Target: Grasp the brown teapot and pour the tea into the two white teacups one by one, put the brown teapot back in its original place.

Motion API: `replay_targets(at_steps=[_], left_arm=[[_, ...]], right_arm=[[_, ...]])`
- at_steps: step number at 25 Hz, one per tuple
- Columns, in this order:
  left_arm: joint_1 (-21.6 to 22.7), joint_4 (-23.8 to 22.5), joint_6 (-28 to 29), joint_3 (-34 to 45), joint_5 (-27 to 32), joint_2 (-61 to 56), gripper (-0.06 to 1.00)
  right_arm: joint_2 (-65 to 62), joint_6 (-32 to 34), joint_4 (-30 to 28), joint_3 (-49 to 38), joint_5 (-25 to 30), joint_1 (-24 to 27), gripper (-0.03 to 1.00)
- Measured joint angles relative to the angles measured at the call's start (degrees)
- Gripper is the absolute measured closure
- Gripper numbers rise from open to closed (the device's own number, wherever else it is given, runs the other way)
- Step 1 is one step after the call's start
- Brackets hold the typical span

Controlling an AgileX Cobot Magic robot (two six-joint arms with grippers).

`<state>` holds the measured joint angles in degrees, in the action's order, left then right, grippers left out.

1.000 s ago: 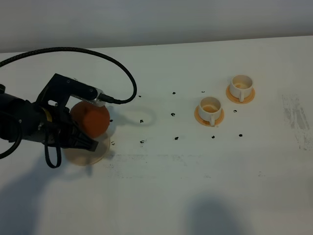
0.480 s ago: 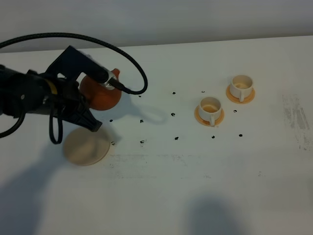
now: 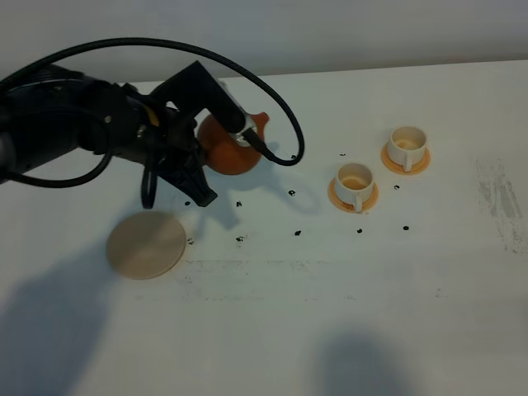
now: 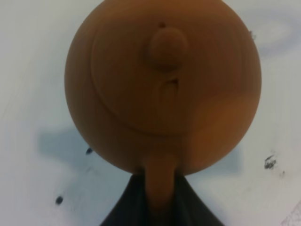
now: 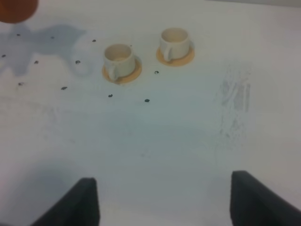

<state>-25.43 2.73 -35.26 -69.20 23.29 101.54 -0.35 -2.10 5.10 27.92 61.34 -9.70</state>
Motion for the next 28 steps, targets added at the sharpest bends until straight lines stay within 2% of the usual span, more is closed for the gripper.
replay_targets(at_steps=[16, 22, 28], left_arm=[[-4.8, 1.8, -9.7, -11.9, 1.9, 11.9, 0.84], [-6.0, 1.8, -14.5, -13.5, 2.0, 14.4, 0.84], [-6.2, 1.8, -16.9, -14.1, 1.2, 15.5, 0.84]], right_arm=[[0.0, 0.0, 0.0, 0.0, 0.0, 0.0, 0.38], [0.0, 0.0, 0.0, 0.0, 0.0, 0.0, 0.38], [0.0, 0.0, 0.0, 0.0, 0.0, 0.0, 0.38]])
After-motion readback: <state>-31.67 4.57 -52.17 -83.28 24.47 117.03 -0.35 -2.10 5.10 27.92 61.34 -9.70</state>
